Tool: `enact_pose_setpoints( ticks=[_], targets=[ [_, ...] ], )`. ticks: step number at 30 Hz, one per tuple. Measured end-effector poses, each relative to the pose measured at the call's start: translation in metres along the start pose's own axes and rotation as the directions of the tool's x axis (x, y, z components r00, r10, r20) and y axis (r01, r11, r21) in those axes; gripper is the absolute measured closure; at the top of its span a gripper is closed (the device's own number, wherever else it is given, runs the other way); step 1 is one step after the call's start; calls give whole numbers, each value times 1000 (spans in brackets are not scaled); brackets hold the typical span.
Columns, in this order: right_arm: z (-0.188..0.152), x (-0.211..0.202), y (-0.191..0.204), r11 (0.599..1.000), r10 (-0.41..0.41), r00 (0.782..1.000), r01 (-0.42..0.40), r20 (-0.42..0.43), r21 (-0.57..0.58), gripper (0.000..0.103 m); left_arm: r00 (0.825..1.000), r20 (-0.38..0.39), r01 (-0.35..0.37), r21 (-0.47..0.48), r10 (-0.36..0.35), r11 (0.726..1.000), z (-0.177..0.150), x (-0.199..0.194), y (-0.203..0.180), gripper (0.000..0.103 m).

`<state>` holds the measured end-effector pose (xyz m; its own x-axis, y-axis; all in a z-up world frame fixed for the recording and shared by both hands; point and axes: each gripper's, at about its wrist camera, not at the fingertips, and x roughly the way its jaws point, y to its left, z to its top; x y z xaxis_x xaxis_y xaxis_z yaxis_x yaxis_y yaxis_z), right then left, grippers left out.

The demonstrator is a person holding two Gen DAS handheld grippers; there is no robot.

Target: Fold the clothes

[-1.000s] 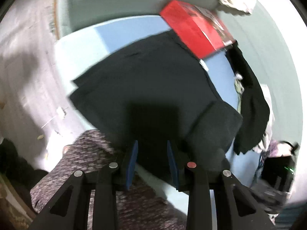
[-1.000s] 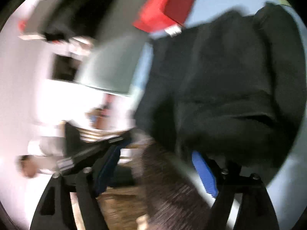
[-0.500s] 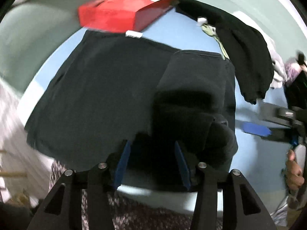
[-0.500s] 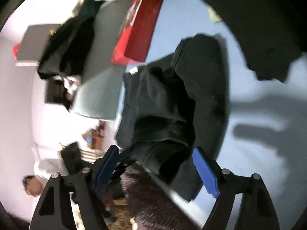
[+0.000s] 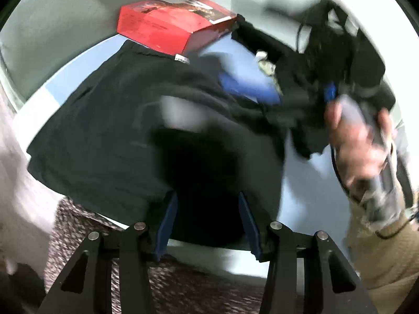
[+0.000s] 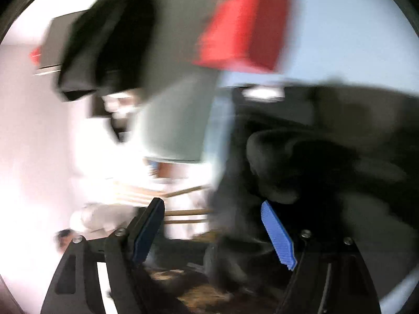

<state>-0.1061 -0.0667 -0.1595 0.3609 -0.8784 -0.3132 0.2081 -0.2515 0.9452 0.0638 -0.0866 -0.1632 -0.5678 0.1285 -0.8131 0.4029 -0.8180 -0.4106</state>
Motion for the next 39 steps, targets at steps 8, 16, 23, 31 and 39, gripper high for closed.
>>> enact_pose_setpoints(
  ticks=[8, 16, 23, 31, 39],
  targets=[
    [-4, -38, 60, 905, -282, 927, 343, 249, -251, 46, 1000, 11, 3, -111, -2, 994, 22, 21, 0, 57],
    [-32, -48, -32, 819, -526, 840, 543, 134, -186, 75, 1000, 3, -4, -73, 4, 997, 63, 69, 3, 83],
    [-22, -80, -77, 823, -558, 807, 567, 195, 9, 73, 984, 84, -117, -366, 157, 923, 91, 65, 102, 100],
    [-64, -97, -31, 823, -520, 821, 555, 235, -119, 48, 991, 111, -5, -520, 73, 854, 54, 3, 123, 98],
    [-160, -37, -19, 712, -609, 783, 611, 128, -347, 49, 974, -56, 132, -651, -220, 748, -21, 21, 78, 48]
  ],
)
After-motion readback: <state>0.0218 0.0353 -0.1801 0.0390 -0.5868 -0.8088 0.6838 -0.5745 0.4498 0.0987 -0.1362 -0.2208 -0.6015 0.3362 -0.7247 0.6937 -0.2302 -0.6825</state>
